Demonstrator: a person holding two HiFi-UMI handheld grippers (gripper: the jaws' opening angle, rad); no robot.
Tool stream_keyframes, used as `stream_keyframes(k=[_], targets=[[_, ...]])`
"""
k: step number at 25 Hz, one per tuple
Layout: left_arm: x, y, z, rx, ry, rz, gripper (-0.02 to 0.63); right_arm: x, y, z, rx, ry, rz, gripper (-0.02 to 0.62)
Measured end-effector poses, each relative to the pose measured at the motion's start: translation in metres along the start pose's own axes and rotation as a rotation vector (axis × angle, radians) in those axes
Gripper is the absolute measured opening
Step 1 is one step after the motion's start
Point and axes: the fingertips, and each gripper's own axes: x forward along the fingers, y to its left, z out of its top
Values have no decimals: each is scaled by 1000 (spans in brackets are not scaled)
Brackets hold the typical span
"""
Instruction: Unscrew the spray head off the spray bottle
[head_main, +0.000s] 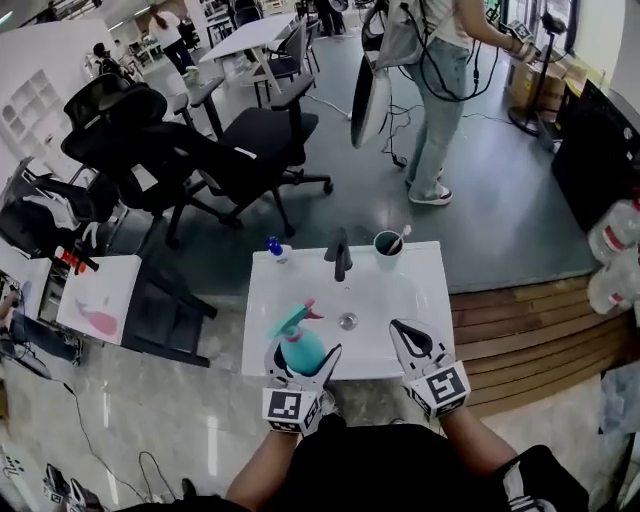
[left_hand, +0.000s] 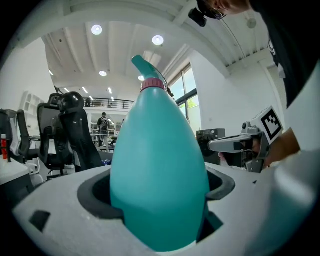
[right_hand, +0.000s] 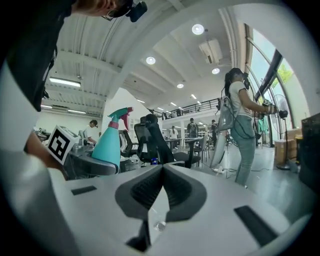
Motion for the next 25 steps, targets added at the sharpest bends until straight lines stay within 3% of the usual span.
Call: stream_keyframes(k=[7, 13, 19, 25], targets=[[20, 58, -13, -23, 21, -142, 465, 53, 14, 2, 30, 23, -149, 5], [23, 86, -27, -25, 41, -221, 465, 65, 22, -3, 90, 54, -252, 5], [35, 86, -37, -26, 58, -266, 465, 65, 16, -5, 98, 75, -286, 5], [53, 69, -35, -26, 61, -274, 465, 66, 11, -5, 83, 87, -235, 5]])
